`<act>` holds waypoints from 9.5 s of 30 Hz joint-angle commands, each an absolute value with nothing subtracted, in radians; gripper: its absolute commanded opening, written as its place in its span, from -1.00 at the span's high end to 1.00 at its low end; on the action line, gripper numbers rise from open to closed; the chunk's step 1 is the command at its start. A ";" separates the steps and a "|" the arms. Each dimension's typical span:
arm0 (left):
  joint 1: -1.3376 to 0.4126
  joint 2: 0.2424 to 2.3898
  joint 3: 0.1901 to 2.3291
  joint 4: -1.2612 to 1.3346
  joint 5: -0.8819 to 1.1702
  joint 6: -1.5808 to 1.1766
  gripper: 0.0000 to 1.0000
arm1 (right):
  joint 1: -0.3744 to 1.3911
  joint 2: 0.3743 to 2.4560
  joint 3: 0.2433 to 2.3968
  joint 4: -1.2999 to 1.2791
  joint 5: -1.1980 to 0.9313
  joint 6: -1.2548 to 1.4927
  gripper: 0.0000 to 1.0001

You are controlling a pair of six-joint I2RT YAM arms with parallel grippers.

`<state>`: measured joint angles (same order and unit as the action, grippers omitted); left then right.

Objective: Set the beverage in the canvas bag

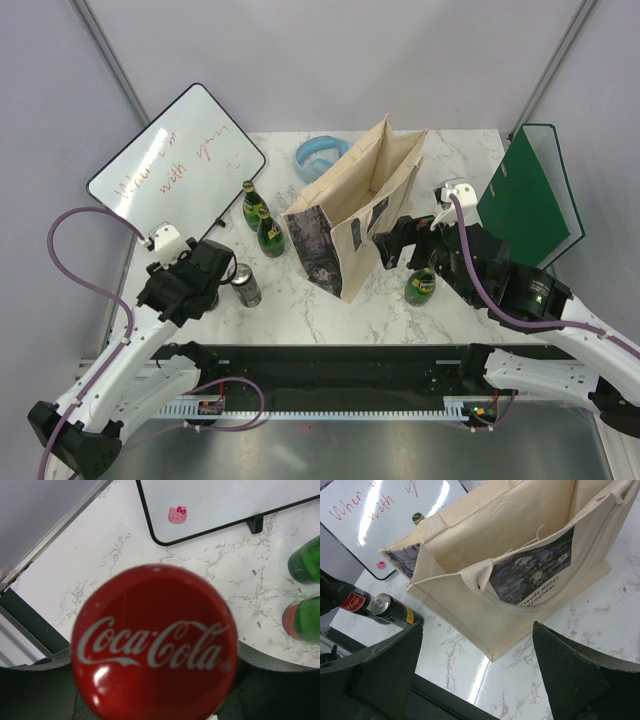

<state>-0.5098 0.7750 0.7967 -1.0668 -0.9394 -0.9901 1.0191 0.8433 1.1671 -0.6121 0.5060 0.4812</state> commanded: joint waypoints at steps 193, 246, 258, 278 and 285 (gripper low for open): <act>-0.824 1.985 1.480 0.632 -0.112 0.032 0.10 | 0.535 0.994 0.982 -0.225 0.201 0.689 1.00; -0.847 0.864 1.252 -0.571 -0.069 -0.115 -1.00 | 0.535 0.939 1.295 -1.075 0.273 0.654 -0.70; -0.847 0.568 0.836 -0.404 -0.084 -0.083 -1.00 | 0.535 0.954 1.060 -0.953 0.221 0.554 -0.49; -0.847 0.416 0.709 -0.339 -0.164 -0.040 -1.00 | 0.534 0.741 0.632 -0.492 0.341 0.561 -0.20; -0.847 0.451 0.715 -0.348 -0.141 -0.031 -1.00 | 0.534 0.727 0.629 -0.476 0.422 0.546 0.24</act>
